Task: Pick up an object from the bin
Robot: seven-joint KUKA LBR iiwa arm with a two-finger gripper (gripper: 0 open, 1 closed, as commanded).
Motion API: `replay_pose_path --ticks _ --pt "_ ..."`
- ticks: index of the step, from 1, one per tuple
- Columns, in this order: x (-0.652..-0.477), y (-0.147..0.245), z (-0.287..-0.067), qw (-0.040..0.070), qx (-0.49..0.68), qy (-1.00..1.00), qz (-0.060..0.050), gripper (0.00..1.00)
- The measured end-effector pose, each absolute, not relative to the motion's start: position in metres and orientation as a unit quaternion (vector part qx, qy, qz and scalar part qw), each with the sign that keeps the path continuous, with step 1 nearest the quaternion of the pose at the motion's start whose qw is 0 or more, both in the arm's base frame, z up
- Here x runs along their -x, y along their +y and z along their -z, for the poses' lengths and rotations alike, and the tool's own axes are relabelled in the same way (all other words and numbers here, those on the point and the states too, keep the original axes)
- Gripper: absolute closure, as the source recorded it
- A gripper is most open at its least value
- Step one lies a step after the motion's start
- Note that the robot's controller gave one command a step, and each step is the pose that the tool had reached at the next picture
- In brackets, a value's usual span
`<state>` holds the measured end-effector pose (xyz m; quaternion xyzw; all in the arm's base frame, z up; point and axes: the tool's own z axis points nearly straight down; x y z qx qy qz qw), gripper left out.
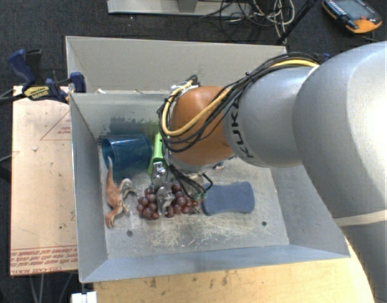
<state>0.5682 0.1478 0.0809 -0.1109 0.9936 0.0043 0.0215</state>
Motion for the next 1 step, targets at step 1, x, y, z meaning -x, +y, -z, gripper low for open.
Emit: replay_pose_path --ticks 1 --pt "-0.5417 0.1247 -0.198 0.0 0.138 0.99 -0.001 1.0"
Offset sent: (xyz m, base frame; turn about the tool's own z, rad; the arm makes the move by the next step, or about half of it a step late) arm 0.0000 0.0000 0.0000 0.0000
